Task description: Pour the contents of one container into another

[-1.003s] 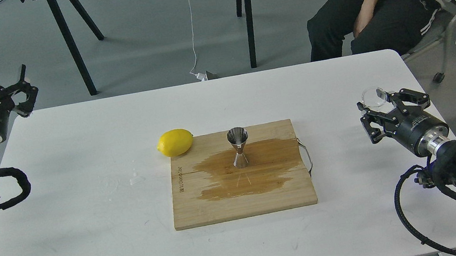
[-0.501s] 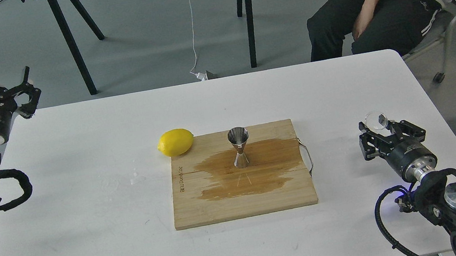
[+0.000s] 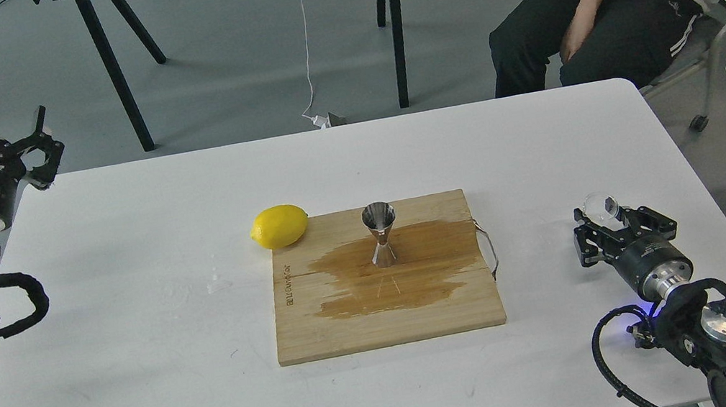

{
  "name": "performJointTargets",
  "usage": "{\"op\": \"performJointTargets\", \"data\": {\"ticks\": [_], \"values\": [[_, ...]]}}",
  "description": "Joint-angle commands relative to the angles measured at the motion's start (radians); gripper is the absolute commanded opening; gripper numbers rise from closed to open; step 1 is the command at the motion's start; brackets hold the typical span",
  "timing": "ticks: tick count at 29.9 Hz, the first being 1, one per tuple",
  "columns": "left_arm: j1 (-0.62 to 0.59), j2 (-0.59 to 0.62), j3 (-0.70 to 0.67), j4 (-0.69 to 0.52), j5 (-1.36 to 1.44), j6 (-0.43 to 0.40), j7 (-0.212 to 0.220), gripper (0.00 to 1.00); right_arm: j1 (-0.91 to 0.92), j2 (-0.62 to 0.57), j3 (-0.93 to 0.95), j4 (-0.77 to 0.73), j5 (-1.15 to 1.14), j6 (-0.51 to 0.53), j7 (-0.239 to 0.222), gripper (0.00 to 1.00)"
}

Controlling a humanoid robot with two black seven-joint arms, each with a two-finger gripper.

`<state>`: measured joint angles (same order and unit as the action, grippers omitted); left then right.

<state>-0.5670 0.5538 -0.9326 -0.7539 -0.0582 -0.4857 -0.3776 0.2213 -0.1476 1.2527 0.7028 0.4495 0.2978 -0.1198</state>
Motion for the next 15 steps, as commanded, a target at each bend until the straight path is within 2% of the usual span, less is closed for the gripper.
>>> {"op": "performJointTargets", "data": {"ticks": [1, 6, 10, 15], "values": [[-0.001, 0.000, 0.000, 0.001, 0.000, 0.001, 0.000, 1.00, 0.009, 0.003, -0.001, -0.009, 0.000, 0.003, -0.003, 0.43], [0.002, -0.005, -0.002, 0.001, 0.000, 0.004, -0.001, 1.00, 0.010, 0.014, -0.003, -0.009, 0.000, 0.003, -0.001, 0.50], [0.001, -0.006, -0.002, 0.001, 0.000, 0.009, -0.001, 1.00, 0.009, 0.020, -0.003, -0.009, 0.000, 0.003, 0.000, 0.63], [-0.001, -0.006, -0.002, 0.001, 0.000, 0.007, -0.001, 1.00, 0.009, 0.020, -0.003, -0.009, 0.000, 0.003, 0.000, 0.75]]}}
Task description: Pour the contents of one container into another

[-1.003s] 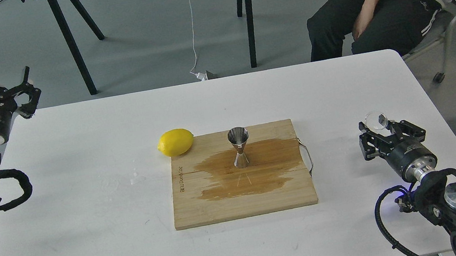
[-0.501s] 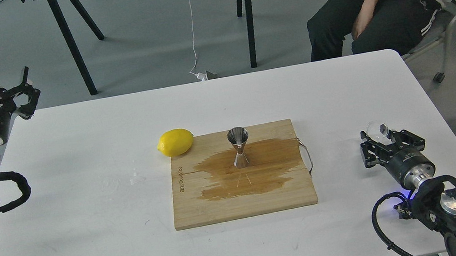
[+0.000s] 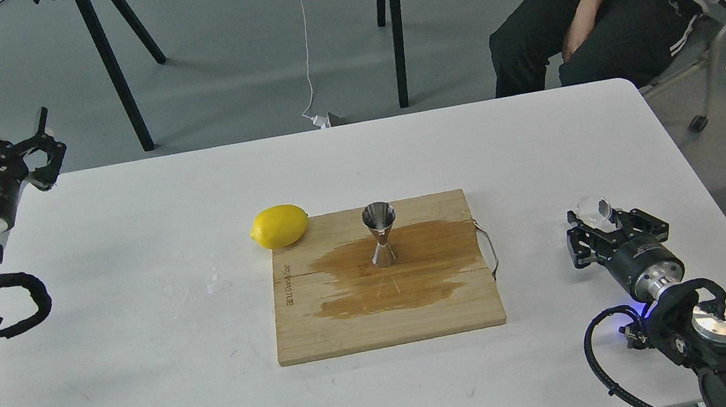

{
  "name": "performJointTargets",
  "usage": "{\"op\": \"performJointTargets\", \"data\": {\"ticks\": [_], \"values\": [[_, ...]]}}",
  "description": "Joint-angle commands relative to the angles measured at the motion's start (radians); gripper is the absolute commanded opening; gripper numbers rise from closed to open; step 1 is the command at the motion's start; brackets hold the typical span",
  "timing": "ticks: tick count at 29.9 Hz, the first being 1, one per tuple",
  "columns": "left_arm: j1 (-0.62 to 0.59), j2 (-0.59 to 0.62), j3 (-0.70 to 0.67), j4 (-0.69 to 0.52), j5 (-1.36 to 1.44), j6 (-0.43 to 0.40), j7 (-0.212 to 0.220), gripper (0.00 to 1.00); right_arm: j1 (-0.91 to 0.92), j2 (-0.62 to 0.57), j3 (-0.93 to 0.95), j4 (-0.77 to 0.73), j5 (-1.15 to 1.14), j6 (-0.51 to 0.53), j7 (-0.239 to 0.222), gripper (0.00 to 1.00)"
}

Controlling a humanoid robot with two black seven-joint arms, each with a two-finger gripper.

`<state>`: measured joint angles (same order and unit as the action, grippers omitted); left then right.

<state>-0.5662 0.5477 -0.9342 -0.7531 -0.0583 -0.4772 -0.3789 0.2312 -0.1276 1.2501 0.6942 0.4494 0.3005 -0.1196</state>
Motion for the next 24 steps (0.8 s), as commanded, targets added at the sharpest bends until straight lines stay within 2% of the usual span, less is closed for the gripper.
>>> {"op": "performJointTargets", "data": {"ticks": [1, 4, 6, 12, 18, 24], "values": [[-0.001, 0.001, 0.000, 0.000, 0.000, -0.003, 0.000, 1.00, 0.000, 0.000, 0.000, 0.001, 0.000, 0.000, 0.002, 0.79], [-0.001, 0.003, 0.002, 0.000, 0.000, -0.005, 0.000, 1.00, 0.000, -0.001, 0.003, 0.002, 0.000, 0.000, 0.003, 0.85], [-0.001, 0.004, 0.002, 0.000, 0.000, -0.006, 0.000, 1.00, 0.000, -0.001, 0.003, 0.010, 0.000, 0.002, 0.006, 0.97], [-0.001, 0.009, 0.000, 0.000, 0.000, -0.008, 0.000, 1.00, -0.015, -0.013, 0.017, 0.109, 0.000, 0.066, 0.009, 0.97], [0.002, 0.011, -0.002, 0.000, 0.000, -0.009, 0.000, 1.00, -0.001, -0.107, 0.014, 0.249, -0.008, 0.071, 0.011, 0.99], [0.003, 0.011, -0.003, 0.000, -0.001, -0.009, 0.000, 1.00, 0.104, -0.170, 0.011, 0.263, -0.035, 0.078, 0.020, 0.99]]}}
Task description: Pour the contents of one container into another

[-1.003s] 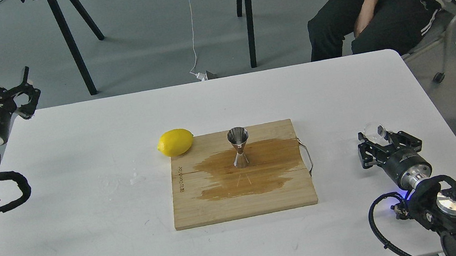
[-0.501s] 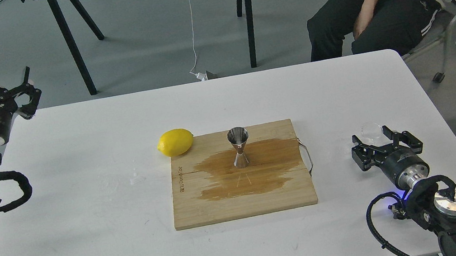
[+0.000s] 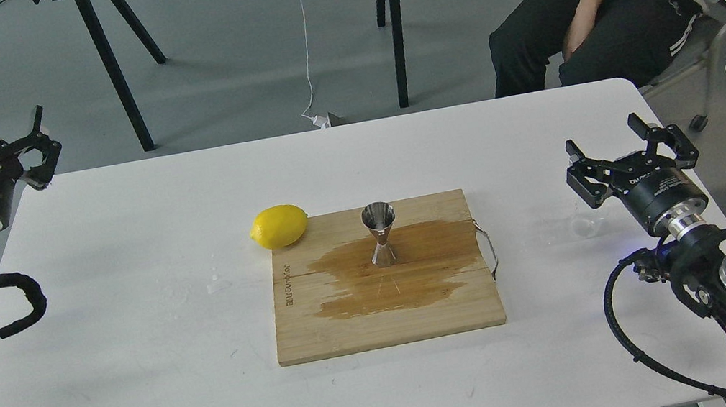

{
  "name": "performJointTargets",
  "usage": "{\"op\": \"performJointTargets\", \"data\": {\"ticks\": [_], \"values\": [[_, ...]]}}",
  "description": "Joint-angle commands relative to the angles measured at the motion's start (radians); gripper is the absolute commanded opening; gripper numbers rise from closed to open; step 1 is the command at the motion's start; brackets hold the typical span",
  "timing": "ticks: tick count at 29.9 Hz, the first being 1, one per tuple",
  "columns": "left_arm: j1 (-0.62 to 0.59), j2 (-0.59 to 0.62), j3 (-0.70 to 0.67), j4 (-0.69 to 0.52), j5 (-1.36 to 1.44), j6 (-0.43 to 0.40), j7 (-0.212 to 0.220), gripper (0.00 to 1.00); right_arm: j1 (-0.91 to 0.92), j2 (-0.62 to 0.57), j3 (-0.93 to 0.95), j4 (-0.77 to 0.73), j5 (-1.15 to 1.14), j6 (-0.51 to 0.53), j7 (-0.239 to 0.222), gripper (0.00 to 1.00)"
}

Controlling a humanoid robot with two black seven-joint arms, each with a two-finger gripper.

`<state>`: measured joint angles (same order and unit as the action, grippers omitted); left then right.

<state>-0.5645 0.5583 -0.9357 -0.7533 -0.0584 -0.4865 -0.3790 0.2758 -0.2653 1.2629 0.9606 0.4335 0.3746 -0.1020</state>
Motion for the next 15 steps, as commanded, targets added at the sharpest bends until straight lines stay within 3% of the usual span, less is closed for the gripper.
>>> {"op": "performJointTargets", "data": {"ticks": [1, 3, 9, 11, 15], "values": [[0.001, -0.001, -0.002, 0.000, -0.001, 0.000, 0.002, 1.00, 0.081, -0.043, -0.002, -0.006, -0.038, 0.007, 0.004, 1.00], [0.003, -0.001, -0.005, 0.000, -0.001, 0.002, 0.000, 1.00, 0.123, -0.054, 0.001, -0.016, -0.091, 0.024, 0.027, 1.00], [0.005, -0.011, -0.009, 0.011, -0.005, 0.002, 0.011, 1.00, 0.282, -0.055, -0.002, -0.126, -0.246, 0.098, 0.180, 1.00], [0.005, -0.018, -0.009, 0.020, -0.009, 0.000, 0.012, 1.00, 0.312, -0.055, -0.007, -0.141, -0.257, 0.110, 0.206, 1.00], [0.005, -0.038, -0.009, 0.023, -0.047, -0.002, 0.015, 1.00, 0.347, -0.057, -0.011, -0.146, -0.259, 0.110, 0.208, 1.00]]}}
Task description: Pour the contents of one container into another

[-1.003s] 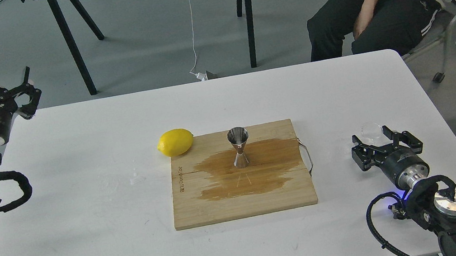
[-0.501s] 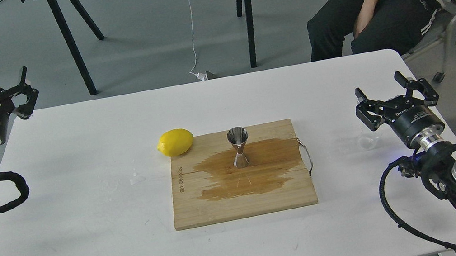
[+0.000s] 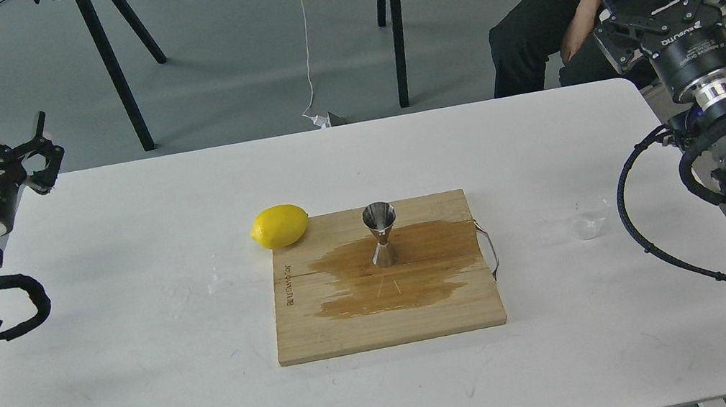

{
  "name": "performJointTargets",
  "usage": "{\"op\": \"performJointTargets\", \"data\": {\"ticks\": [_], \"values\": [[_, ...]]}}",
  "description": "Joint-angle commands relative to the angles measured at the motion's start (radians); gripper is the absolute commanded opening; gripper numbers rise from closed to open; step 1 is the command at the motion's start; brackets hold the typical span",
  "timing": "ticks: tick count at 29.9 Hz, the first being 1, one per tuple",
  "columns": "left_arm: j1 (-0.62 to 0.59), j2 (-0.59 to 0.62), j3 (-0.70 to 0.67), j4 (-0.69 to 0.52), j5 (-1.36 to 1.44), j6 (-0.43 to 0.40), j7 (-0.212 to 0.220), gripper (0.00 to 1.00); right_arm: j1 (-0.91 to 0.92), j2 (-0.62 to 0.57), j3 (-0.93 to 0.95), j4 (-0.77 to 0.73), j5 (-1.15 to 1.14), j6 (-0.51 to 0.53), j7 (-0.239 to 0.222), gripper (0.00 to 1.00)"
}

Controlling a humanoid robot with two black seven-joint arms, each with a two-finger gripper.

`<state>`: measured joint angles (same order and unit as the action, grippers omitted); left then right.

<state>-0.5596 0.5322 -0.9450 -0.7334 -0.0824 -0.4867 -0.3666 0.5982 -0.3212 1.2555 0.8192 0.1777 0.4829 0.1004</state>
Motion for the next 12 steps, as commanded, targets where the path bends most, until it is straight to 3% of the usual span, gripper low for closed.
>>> {"op": "performJointTargets", "data": {"ticks": [1, 12], "values": [[0.001, -0.014, 0.000, 0.003, -0.030, -0.002, 0.005, 1.00, 0.028, -0.001, -0.004, -0.005, -0.003, 0.000, 0.005, 1.00], [0.001, -0.034, 0.000, 0.008, -0.037, -0.002, 0.008, 1.00, 0.029, -0.002, 0.010, -0.041, -0.001, 0.003, 0.007, 1.00]]}}
